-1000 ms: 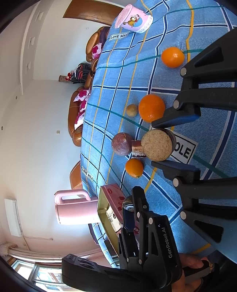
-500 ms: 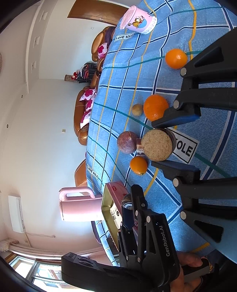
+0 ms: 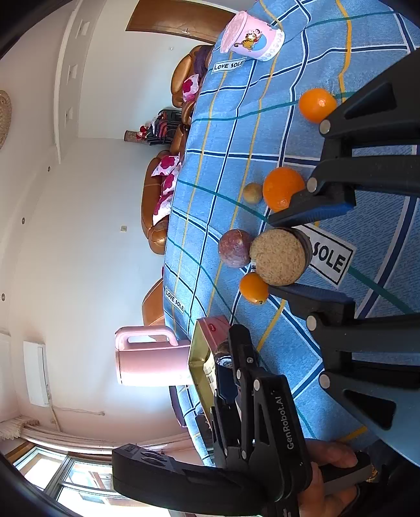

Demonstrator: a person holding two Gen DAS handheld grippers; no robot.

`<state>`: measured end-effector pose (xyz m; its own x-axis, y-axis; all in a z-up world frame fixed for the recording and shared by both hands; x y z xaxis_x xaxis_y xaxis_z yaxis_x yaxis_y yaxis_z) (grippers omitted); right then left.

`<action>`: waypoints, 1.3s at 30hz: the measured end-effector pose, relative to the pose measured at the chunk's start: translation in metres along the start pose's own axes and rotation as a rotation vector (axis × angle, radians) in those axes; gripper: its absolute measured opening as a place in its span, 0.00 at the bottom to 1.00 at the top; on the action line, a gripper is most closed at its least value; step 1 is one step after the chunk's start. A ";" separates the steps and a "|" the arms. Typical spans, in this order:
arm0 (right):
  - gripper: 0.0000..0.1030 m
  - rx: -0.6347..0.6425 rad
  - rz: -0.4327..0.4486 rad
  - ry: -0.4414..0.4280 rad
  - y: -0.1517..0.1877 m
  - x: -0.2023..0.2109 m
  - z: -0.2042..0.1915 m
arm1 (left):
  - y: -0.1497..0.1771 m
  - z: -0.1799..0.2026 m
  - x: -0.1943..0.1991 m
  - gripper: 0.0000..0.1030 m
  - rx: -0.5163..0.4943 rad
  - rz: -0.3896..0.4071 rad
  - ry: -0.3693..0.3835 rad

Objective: Organize fruits
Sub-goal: 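Lift and carry the cake and dark fruit toward the pink tin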

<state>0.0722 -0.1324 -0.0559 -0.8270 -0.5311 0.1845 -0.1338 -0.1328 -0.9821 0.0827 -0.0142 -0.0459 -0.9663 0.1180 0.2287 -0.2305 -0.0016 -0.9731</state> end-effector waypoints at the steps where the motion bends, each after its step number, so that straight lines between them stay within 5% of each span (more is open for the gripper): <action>1: 0.36 0.000 0.006 -0.001 -0.001 0.000 0.000 | -0.001 0.000 0.001 0.38 0.000 0.005 0.000; 26: 0.36 -0.082 0.095 -0.031 -0.017 0.016 0.004 | -0.015 -0.010 0.017 0.38 0.064 0.071 -0.003; 39: 0.36 -0.045 0.127 -0.083 -0.068 0.017 -0.028 | -0.037 -0.040 0.040 0.38 0.083 0.097 -0.071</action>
<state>0.0513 -0.1089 0.0133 -0.7914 -0.6085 0.0590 -0.0566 -0.0232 -0.9981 0.0569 0.0308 -0.0021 -0.9895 0.0423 0.1380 -0.1414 -0.0918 -0.9857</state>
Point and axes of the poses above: each gripper's, at about its wrist camera, not at the fingertips, and x roughly against the way its jaws point, z to its right, y to its underside, the point moved 9 cm from there along -x, roughly the way its jaws point, and after that the axes turned 14 degrees about z, right-handed, at the moved point
